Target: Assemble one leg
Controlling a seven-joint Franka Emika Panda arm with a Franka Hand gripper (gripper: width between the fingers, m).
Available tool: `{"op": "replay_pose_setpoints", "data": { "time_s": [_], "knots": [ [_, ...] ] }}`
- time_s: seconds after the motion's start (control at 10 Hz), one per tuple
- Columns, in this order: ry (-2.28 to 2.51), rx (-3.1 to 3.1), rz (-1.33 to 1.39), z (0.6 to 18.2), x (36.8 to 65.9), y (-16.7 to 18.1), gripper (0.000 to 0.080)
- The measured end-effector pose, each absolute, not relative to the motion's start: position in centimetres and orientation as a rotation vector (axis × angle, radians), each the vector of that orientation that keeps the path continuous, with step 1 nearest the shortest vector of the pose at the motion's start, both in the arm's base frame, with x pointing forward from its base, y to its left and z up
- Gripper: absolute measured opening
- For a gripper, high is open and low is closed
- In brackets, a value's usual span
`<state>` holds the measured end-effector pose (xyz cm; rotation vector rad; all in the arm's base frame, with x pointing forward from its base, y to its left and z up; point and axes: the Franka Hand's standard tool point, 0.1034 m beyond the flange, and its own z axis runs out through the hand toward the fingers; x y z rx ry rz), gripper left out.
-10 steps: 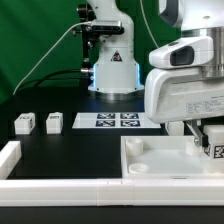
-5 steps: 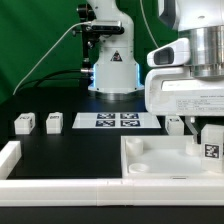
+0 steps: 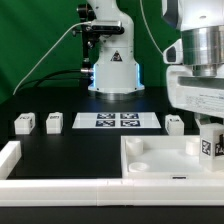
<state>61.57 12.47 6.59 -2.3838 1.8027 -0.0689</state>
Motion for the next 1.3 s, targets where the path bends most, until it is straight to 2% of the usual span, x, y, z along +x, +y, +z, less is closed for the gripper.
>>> {"op": "replay_pose_setpoints", "data": {
  "time_s": [0.3,0.5,0.7,0.8,0.9,1.3],
  "knots": [
    [2.247,-1.958,-0.026,6.59,61.54,12.63,0.0294],
    [2.262,-1.940,-0.022,6.53,61.53,12.44,0.0294],
    [2.207,-2.002,-0.028,6.50,61.52,12.45,0.0536],
    [2.140,-2.076,-0.038,6.49,61.53,12.40,0.0536],
    [1.947,-2.263,-0.060,6.49,61.55,12.30,0.0626],
    [1.364,-2.676,-0.117,6.45,61.53,12.28,0.0648]
  ]
}}
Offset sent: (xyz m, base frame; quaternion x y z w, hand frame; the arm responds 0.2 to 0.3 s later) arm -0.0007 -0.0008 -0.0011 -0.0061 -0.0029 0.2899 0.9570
